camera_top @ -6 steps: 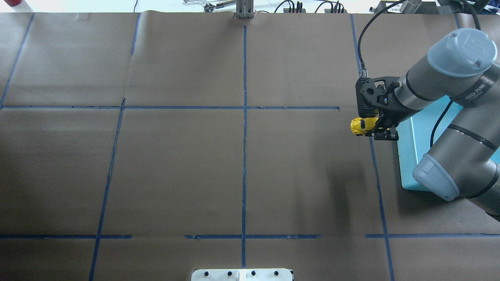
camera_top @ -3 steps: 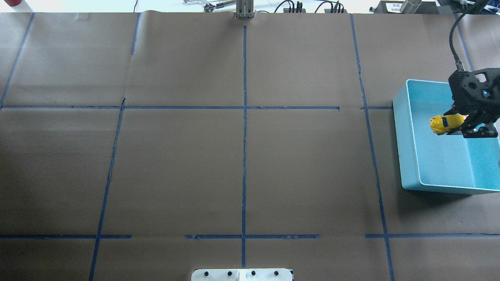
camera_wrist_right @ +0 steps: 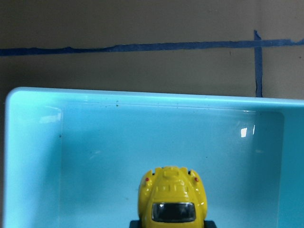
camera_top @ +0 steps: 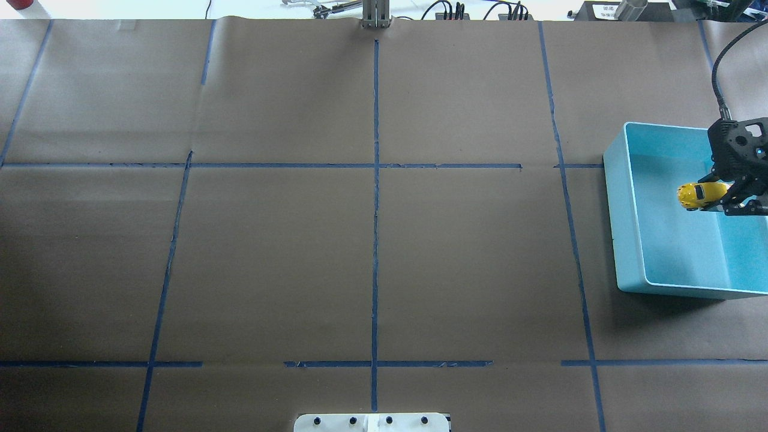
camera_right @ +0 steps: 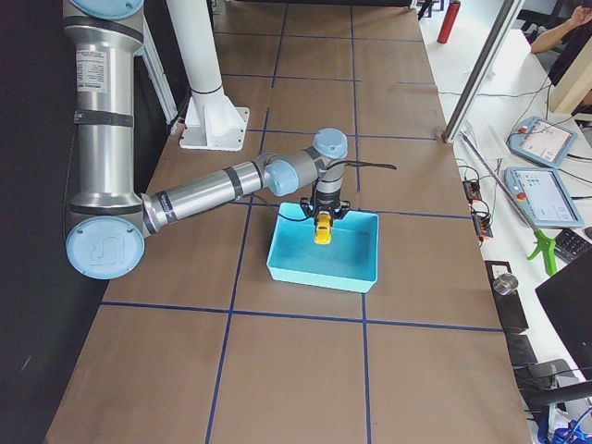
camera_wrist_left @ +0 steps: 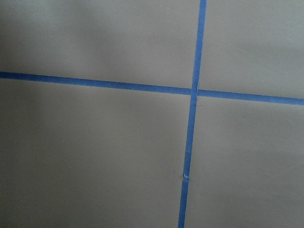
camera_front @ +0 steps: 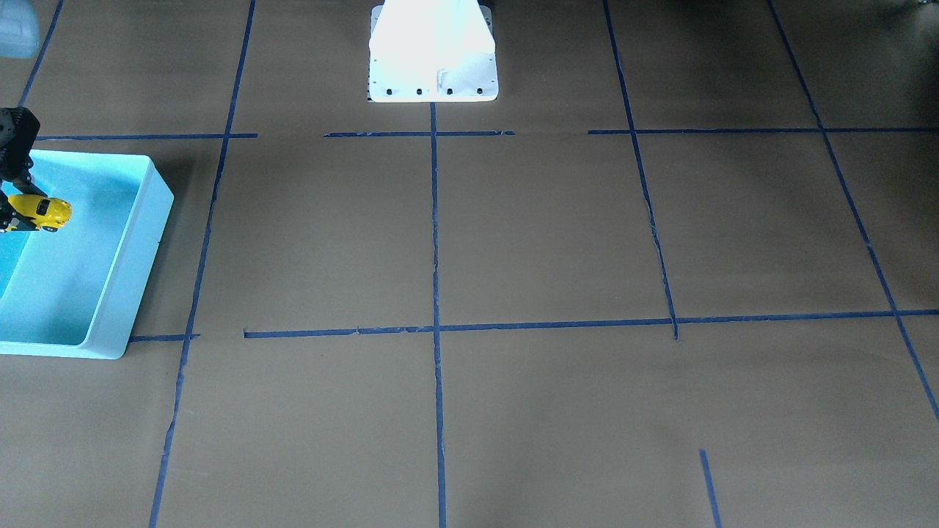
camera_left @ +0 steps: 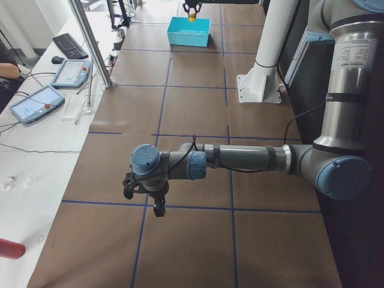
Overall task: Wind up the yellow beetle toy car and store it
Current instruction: 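Carry the car over the blue bin and lower it inside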
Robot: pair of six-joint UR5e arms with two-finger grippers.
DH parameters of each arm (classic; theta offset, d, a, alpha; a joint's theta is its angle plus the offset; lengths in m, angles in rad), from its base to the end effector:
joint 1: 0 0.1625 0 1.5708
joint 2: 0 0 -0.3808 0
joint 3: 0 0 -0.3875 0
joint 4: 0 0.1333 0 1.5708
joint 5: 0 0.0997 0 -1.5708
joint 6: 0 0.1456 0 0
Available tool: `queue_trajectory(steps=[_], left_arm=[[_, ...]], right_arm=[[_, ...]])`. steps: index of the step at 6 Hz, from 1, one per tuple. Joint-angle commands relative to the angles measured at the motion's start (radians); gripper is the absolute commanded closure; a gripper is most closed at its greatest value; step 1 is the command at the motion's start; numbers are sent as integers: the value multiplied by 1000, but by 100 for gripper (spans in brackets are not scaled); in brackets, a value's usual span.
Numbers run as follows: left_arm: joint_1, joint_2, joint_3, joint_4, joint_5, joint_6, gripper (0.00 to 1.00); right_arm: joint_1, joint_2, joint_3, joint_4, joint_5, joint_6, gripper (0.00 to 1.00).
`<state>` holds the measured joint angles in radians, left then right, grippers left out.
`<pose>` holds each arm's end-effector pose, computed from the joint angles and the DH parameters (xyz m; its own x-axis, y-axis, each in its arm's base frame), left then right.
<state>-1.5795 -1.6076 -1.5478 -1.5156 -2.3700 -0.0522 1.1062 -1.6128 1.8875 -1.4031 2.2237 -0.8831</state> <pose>-0.0333 -0.4966 0.6433 0.6956 -0.0878 -0.7131 0.0450 0.9959 -0.0787 -0.1824 -0.4641 0.4997 0.0639 -0.9978 0.0177 0.7157 0.0582 0.6960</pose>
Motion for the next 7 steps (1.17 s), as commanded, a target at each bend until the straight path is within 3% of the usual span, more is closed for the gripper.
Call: queue_trajectory(steps=[1, 2, 3, 7], left_arm=[[0, 2, 0, 0, 0, 0, 0], [0, 2, 0, 0, 0, 0, 0], [0, 2, 0, 0, 0, 0, 0], [0, 2, 0, 0, 0, 0, 0]], right_arm=[[-81, -1, -129, 195, -18, 112, 100], [-148, -1, -222, 357, -56, 190, 100], [-190, -7, -243, 428, -71, 235, 100], [-190, -71, -182, 432, -65, 240, 100]])
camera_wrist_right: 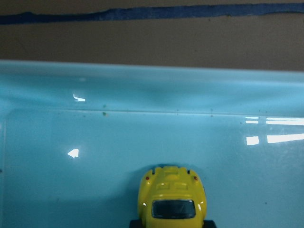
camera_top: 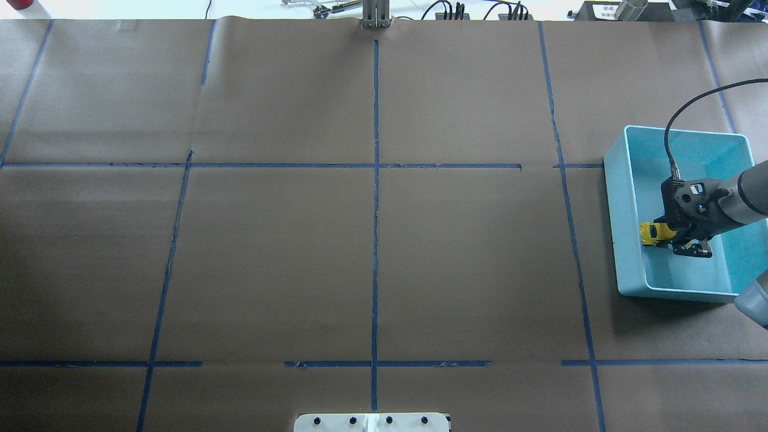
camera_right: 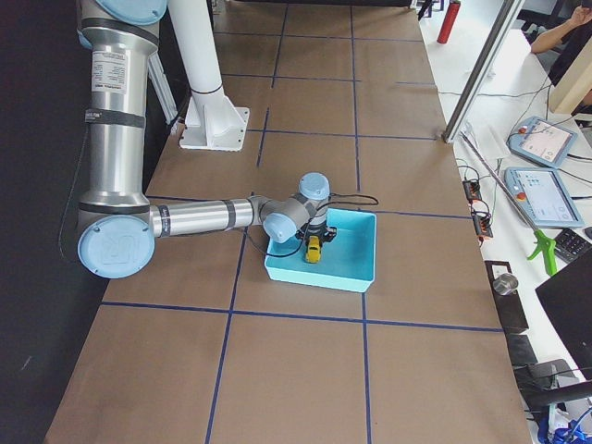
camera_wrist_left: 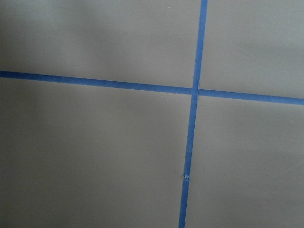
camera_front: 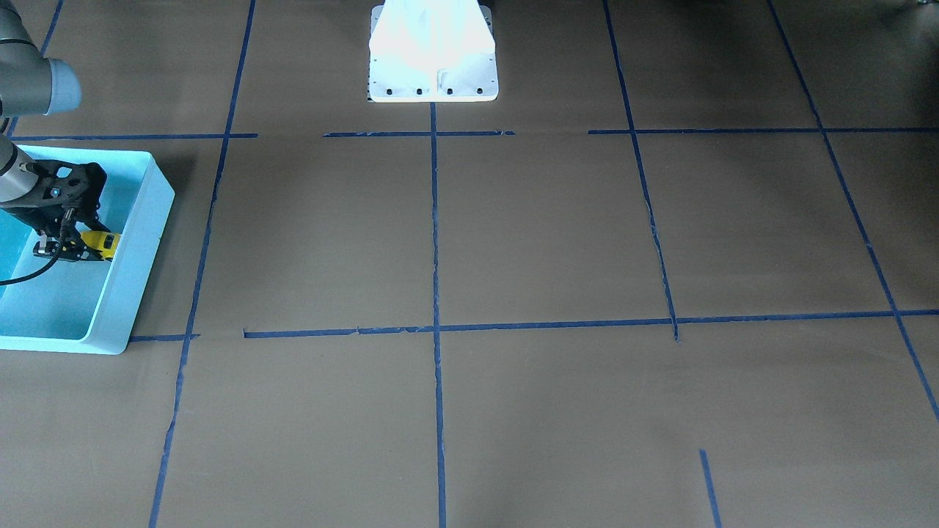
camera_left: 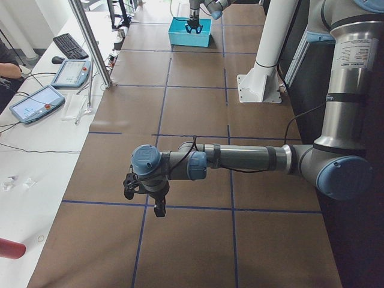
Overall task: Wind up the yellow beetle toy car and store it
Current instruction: 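Open the right gripper to release the car in the bin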
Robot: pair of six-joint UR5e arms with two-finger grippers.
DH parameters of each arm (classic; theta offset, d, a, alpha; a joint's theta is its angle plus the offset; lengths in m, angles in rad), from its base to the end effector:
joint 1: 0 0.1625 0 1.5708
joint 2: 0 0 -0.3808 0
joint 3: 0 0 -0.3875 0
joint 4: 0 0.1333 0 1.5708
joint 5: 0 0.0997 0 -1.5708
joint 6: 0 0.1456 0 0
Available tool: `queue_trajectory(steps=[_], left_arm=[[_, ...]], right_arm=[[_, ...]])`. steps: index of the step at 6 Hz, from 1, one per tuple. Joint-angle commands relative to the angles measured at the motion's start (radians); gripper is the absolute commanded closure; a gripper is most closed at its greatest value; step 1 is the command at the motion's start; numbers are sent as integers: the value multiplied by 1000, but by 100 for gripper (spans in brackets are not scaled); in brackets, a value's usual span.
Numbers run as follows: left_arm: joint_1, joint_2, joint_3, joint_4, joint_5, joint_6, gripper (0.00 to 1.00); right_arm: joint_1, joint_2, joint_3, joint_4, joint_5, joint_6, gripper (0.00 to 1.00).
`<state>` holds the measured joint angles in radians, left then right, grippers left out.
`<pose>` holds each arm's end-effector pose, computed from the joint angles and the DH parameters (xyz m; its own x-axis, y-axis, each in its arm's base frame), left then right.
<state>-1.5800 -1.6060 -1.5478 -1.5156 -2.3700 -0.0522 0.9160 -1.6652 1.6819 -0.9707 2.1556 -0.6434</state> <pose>-0.0335 -0.4958 0.6440 0.6955 -0.0893 -0.7129 0.0455 0.9957 -0.0803 -0.2644 -0.4313 0.5765 0.0755 -0.9971 0.0133 0.6776 0.0611 0.7329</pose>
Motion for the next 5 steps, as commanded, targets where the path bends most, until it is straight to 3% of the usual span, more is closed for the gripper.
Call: queue_trajectory(steps=[1, 4, 5], left_arm=[[0, 0, 0, 0, 0, 0, 0], [0, 0, -2, 0, 0, 0, 0], [0, 0, -2, 0, 0, 0, 0]], right_arm=[[0, -30, 31, 0, 6, -5, 100], [1, -53, 33, 1, 10, -10, 99], [1, -51, 32, 1, 12, -9, 94]])
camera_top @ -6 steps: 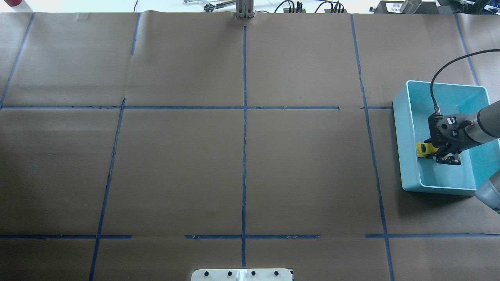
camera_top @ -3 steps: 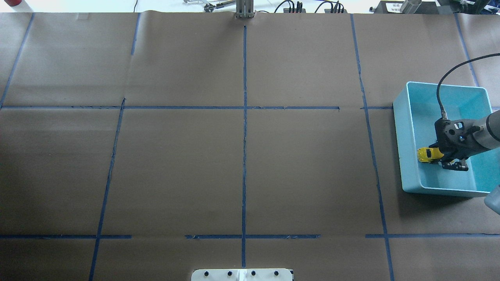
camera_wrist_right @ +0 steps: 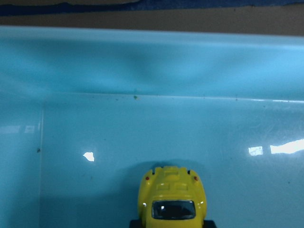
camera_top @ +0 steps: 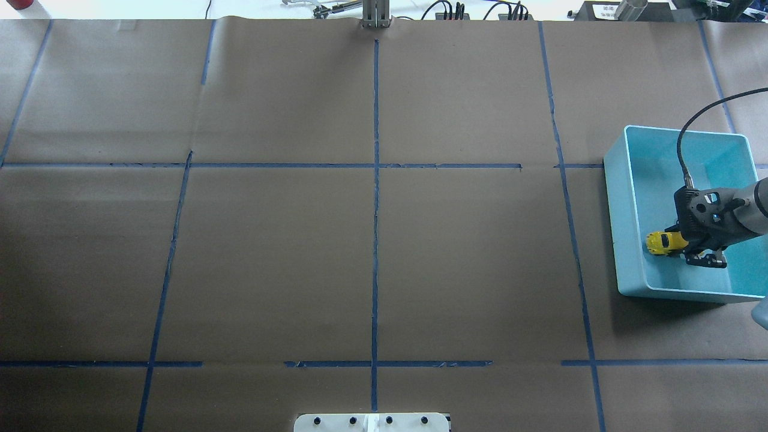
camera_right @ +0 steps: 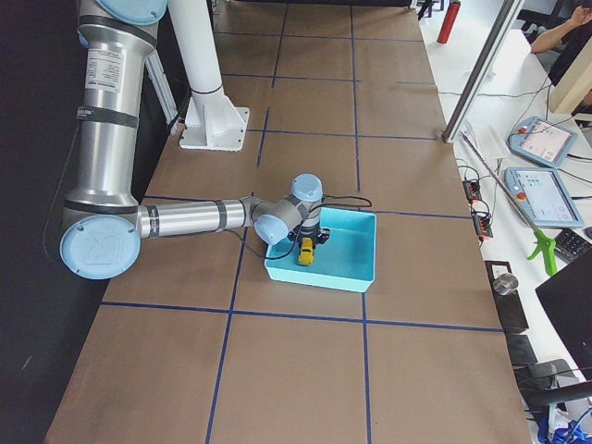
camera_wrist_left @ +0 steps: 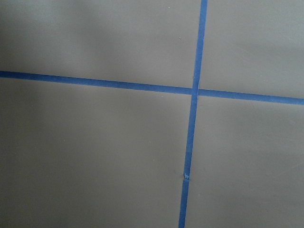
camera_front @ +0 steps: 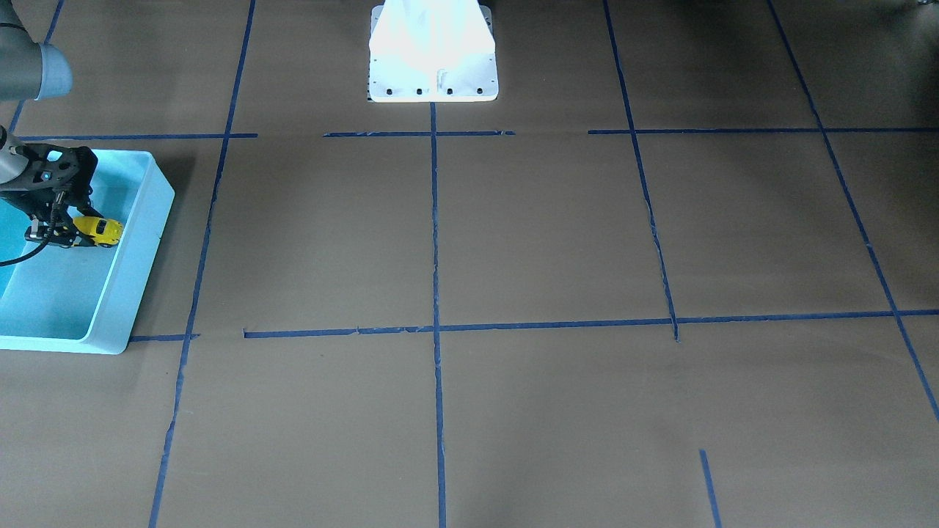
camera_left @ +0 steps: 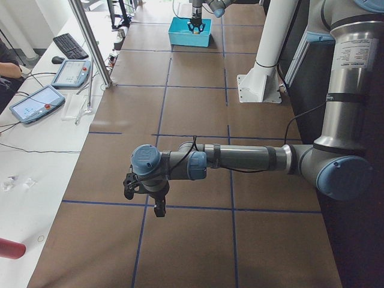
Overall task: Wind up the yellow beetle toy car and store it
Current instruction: 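Open the right gripper to release the car in the bin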
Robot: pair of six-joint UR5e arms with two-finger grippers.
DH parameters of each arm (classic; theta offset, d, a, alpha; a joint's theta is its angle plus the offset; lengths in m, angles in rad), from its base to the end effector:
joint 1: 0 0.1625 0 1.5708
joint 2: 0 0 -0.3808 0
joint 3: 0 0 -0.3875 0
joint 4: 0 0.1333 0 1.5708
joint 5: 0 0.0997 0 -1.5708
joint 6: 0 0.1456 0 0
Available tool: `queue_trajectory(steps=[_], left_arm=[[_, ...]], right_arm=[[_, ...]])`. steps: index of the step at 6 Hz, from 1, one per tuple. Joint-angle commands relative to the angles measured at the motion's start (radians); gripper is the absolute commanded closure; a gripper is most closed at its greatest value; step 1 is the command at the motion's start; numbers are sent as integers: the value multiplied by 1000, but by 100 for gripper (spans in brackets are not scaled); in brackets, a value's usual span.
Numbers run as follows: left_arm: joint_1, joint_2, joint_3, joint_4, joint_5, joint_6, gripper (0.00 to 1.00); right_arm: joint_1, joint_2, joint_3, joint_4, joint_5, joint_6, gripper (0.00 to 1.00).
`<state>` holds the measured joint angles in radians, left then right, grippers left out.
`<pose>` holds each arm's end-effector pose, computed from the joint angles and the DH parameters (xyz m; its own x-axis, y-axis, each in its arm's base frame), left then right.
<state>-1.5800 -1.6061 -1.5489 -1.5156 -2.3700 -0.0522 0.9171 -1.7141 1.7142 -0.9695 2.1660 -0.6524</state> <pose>-0.0335 -0.4960 0.6435 0.6955 -0.0884 -0.7130 0.0455 0.9958 -0.0791 -0.2530 -0.4153 0.5824 0.0646 -0.9976 0.0239 0.6804 0.0615 0.7303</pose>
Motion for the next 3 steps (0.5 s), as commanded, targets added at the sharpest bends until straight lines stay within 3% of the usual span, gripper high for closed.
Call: queue_trajectory(steps=[1, 2, 3], left_arm=[[0, 0, 0, 0, 0, 0, 0], [0, 0, 0, 0, 0, 0, 0], [0, -2, 0, 0, 0, 0, 0]], right_arm=[[-1, 1, 2, 0, 0, 2, 17], [-3, 10, 2, 2, 2, -7, 0], [3, 11, 4, 2, 2, -7, 0]])
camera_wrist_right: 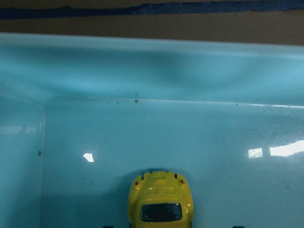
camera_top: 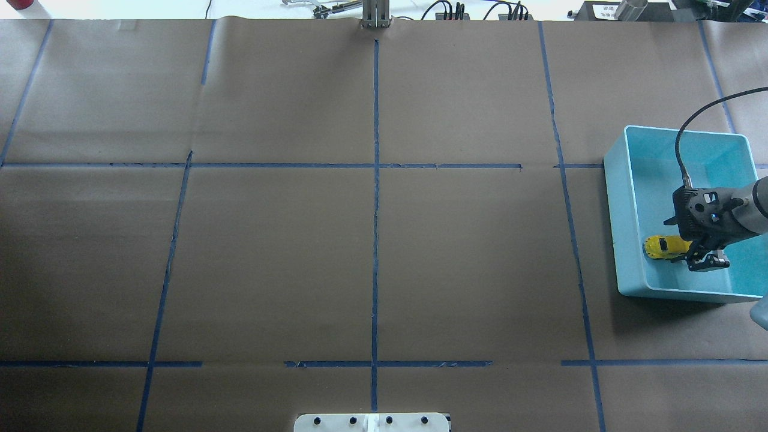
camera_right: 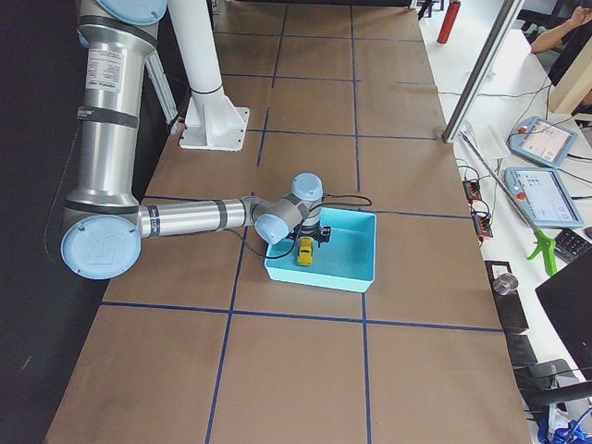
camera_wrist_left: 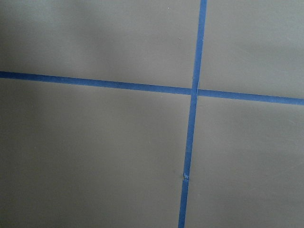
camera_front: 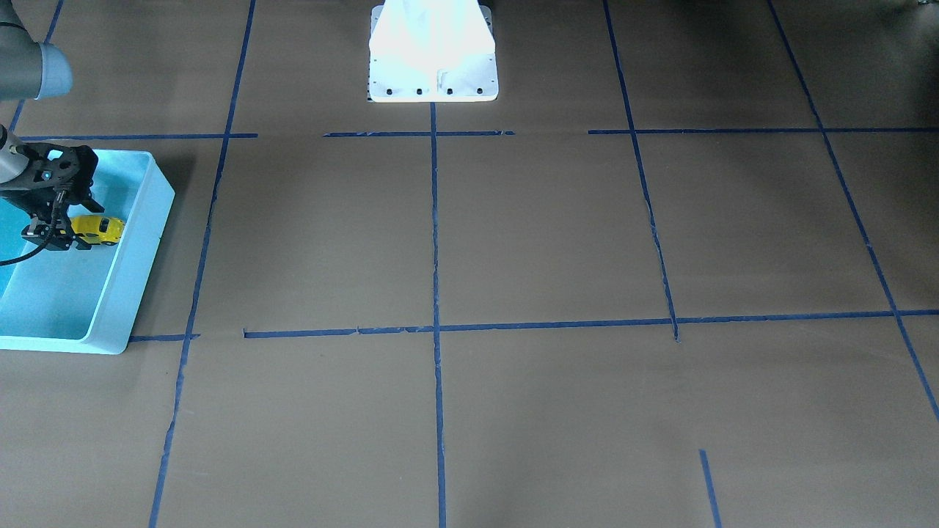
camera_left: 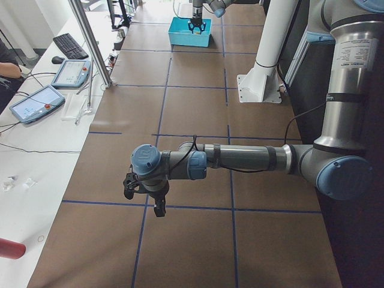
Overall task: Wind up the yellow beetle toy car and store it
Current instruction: 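Open the right gripper to release the car in the bin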
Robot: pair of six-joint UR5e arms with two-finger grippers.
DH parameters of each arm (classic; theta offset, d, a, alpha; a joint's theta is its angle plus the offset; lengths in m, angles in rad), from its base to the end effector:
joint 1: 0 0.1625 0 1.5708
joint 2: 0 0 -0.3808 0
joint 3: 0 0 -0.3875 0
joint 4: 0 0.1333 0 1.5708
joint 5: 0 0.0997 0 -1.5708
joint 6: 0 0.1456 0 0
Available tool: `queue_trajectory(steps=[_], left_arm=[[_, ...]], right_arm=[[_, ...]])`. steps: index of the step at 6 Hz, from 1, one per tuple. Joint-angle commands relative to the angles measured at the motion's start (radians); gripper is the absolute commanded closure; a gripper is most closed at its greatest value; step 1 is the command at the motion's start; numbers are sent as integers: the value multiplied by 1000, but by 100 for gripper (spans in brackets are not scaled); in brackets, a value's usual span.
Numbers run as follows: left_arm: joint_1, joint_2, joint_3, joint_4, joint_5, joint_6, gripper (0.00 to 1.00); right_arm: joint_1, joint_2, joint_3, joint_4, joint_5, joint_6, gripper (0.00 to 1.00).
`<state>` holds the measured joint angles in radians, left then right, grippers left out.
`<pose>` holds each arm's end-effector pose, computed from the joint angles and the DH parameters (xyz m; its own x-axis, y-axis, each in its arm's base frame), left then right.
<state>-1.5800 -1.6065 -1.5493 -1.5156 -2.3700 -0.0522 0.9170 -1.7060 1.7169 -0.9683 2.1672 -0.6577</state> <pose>-0.0335 -0.4962 0.6431 0.6956 -0.0879 -0.7131 0.0455 0.9959 -0.0783 -0.2553 -0.4179 0.5767 0.0601 -0.9981 0.0116 0.6748 0.0492 0.7363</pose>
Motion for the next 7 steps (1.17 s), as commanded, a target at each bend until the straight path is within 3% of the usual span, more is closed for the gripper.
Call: queue_trajectory(steps=[1, 2, 4, 6, 7], left_arm=[[0, 0, 0, 0, 0, 0, 0], [1, 0, 0, 0, 0, 0, 0], [0, 0, 0, 0, 0, 0, 0], [0, 0, 0, 0, 0, 0, 0], [0, 0, 0, 0, 0, 0, 0]], right_arm=[[28, 3, 7, -3, 3, -2, 0], [54, -1, 56, -21, 37, 0, 0], [211, 20, 172, -241, 169, 50, 0], [313, 28, 202, -291, 207, 317, 0], [360, -25, 196, -296, 207, 464, 0]])
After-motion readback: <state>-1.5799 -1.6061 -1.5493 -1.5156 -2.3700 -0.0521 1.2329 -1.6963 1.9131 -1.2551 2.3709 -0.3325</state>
